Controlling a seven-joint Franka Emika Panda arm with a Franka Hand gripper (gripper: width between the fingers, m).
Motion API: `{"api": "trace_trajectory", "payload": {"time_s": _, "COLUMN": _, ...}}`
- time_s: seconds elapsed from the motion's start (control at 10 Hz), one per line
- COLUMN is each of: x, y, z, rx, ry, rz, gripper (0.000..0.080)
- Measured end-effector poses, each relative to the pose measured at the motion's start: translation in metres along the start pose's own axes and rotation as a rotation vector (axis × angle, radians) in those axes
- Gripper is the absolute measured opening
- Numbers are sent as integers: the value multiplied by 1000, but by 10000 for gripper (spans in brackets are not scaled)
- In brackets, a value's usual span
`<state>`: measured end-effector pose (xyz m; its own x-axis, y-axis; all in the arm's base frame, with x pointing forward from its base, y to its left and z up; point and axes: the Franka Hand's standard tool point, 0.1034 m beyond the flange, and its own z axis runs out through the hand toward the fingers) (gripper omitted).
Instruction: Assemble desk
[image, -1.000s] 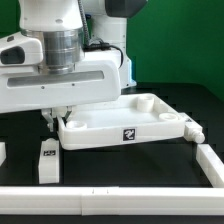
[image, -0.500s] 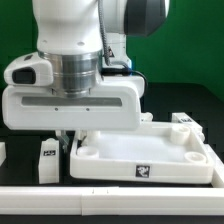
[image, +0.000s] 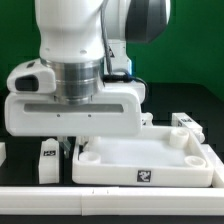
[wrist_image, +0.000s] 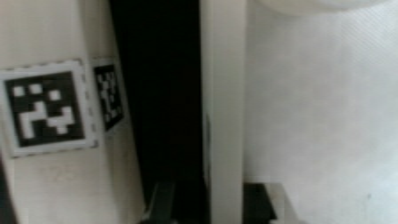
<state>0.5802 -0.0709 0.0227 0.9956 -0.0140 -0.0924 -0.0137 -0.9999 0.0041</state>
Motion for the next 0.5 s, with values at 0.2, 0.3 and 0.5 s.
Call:
{"api": "trace_trajectory", "payload": {"time_s": 0.2, "x": 8, "y": -2, "z": 8, "rx": -6, "ry": 1, "rz": 22, "gripper": 54}}
{"api": "trace_trajectory", "payload": {"time_s": 0.3, "x": 11, "y": -2, "z": 10, "rx": -9, "ry": 3, "rz": 27, "gripper": 54}}
{"api": "trace_trajectory", "payload": {"time_s": 0.5, "x": 21, "y": -2, "z": 11, "rx": -16, "ry": 14, "rz": 39, "gripper": 54}}
